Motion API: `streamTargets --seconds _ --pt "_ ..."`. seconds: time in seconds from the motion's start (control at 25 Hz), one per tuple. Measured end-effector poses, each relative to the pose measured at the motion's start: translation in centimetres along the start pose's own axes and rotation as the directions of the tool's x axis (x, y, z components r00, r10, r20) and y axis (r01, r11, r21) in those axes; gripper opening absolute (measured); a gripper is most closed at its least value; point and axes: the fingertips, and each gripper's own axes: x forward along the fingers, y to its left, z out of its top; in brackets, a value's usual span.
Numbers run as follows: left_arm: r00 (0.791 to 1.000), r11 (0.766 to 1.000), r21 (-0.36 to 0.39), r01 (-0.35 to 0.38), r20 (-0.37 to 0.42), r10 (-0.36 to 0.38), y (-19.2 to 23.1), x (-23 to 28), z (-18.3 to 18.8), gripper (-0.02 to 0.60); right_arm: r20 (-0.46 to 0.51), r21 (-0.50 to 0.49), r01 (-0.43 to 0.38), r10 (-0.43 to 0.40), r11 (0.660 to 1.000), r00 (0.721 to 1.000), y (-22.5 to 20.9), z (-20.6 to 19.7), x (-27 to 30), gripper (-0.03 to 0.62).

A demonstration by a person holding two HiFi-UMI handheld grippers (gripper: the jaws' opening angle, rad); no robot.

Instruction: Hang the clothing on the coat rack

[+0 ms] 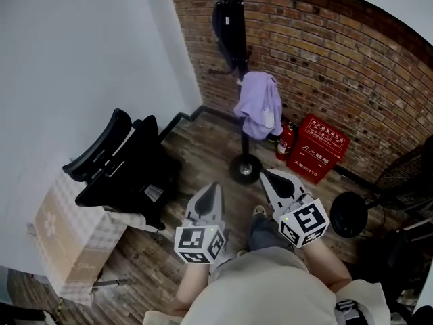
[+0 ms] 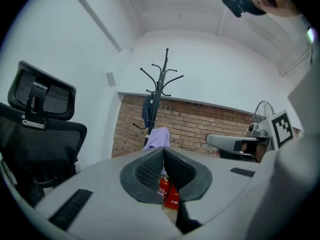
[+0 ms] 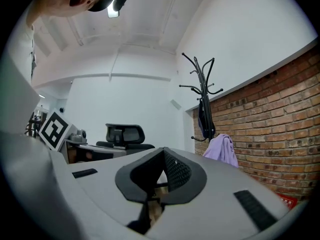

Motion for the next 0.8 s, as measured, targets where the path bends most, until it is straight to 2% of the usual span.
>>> streamTargets --seconds 0.8 --pt "1.0 1.0 0.022 0.013 -0.004 -0.013 -0.2 1.1 1.1 0.005 -0.01 0.002 -0.01 0.01 1.0 1.0 -0.3 0.2 0.5 -0.003"
